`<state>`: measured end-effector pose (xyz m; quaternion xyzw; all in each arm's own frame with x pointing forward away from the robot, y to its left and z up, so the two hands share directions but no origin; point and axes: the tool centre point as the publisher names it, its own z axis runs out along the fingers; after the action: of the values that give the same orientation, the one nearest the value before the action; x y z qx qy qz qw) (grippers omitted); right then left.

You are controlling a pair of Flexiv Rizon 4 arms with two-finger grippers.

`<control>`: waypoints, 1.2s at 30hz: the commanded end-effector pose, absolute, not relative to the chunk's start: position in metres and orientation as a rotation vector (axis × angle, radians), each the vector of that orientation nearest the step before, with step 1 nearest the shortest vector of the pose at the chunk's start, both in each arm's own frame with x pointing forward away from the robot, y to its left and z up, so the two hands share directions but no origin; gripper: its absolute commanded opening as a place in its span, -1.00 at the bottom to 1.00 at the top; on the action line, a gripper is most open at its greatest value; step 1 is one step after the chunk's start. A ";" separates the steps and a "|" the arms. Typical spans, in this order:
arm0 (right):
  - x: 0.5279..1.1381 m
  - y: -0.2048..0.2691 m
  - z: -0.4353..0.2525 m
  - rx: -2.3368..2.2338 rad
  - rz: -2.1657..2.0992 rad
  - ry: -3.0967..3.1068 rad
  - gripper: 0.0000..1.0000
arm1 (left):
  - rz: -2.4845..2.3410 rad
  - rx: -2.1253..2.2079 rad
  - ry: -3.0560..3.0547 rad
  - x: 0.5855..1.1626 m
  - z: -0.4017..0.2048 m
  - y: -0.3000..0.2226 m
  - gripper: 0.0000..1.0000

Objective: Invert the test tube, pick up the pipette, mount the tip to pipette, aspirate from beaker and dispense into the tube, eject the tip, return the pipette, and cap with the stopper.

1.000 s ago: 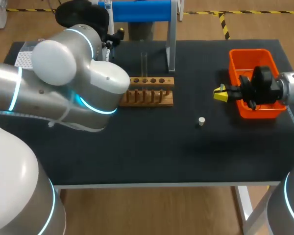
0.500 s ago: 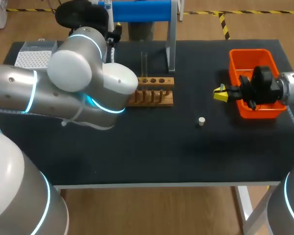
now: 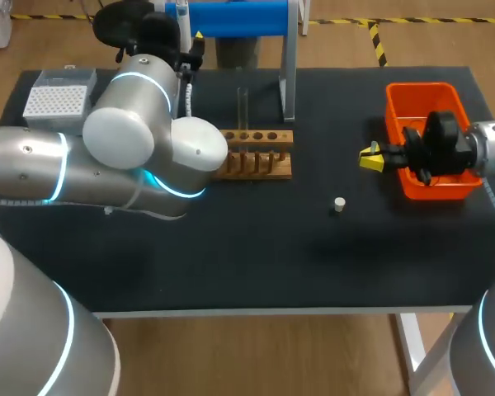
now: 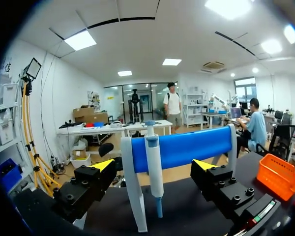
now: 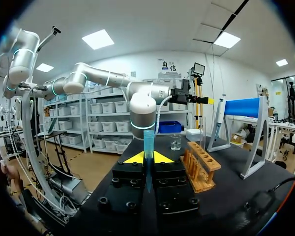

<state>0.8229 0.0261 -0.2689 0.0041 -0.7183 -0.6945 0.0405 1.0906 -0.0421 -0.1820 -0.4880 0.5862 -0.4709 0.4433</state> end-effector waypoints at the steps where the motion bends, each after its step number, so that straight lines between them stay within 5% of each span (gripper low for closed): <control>1: 0.822 0.025 -0.268 0.012 -2.125 -2.204 -1.00 | -1.182 -1.185 1.419 1.101 -0.188 -0.048 1.00; 25: 0.822 0.025 -0.268 0.012 -2.125 -2.204 -1.00 | -1.153 -1.248 1.447 1.134 -0.193 -0.049 1.00; 30: 0.822 0.025 -0.268 0.012 -2.125 -2.204 -1.00 | -1.148 -1.250 1.459 1.140 -0.194 -0.049 0.66; 36: 0.822 0.025 -0.268 0.012 -2.125 -2.204 -1.00 | -1.144 -1.260 1.461 1.144 -0.196 -0.048 0.70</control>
<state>0.8229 0.0261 -0.2689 0.0041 -0.7183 -0.6945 0.0405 1.1404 -0.0461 -0.1956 -0.5050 0.5866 -0.4605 0.4345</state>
